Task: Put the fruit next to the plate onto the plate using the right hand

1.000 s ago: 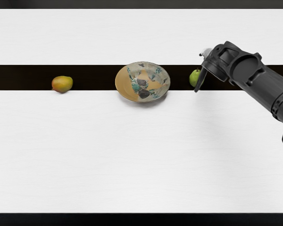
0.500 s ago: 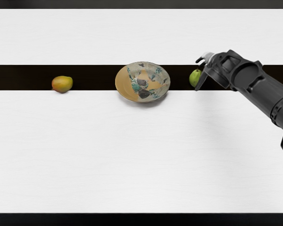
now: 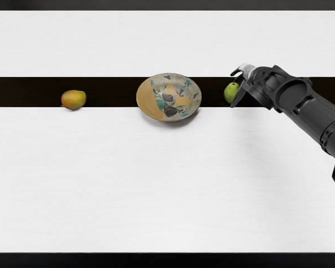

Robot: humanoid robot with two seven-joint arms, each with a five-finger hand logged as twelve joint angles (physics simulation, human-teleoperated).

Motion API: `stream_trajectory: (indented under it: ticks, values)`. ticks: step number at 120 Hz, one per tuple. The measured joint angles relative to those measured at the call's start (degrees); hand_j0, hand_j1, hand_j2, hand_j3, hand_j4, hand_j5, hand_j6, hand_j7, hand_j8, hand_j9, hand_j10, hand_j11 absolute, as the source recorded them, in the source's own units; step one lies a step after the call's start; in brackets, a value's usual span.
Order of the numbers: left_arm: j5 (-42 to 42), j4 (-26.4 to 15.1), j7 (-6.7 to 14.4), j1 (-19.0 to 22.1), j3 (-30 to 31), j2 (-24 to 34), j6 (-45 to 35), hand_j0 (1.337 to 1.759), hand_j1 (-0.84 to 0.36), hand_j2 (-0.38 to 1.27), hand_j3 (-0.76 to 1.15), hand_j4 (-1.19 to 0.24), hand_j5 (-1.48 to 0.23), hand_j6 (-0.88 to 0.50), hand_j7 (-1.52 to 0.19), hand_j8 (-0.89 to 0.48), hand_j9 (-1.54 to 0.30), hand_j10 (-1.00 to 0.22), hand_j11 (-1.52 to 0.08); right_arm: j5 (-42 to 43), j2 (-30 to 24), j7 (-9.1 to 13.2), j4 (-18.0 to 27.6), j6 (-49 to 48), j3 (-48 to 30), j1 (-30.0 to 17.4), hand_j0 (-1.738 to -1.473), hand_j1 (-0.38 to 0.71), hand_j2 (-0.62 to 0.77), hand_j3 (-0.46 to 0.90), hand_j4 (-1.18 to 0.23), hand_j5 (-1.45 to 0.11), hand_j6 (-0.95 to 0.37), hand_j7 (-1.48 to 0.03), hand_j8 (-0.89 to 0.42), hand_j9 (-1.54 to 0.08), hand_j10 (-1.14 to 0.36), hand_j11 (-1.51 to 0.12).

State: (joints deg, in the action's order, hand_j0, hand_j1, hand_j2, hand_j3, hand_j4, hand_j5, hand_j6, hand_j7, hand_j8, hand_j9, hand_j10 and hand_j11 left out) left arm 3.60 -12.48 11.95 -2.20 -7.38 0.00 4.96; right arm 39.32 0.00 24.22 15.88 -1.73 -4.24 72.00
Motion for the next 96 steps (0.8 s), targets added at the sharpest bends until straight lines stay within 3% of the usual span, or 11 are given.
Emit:
stream_trajectory:
  ticks: [64,96]
  values:
    - [0.0,0.0,0.0,0.0,0.0,0.0,0.0,1.658,0.35,0.0,0.0,0.0,0.0,0.0,0.0,0.0,0.0,0.0,0.0,-0.2,0.0,-2.2,-0.1,0.0,0.1,-1.1,-1.658,0.01,-0.06,0.0,-0.3,-0.39,-0.3,-0.39,-0.3,-0.39,-0.3,-0.39]
    - [0.0,0.0,0.0,0.0,0.0,0.0,0.0,1.658,0.35,0.0,0.0,0.0,0.0,0.0,0.0,0.0,0.0,0.0,0.0,-0.2,0.0,-2.5,-0.2,0.0,0.2,-1.3,-1.658,0.12,-0.08,0.0,-0.39,-0.51,-0.39,-0.51,-0.39,-0.51,-0.39,-0.51]
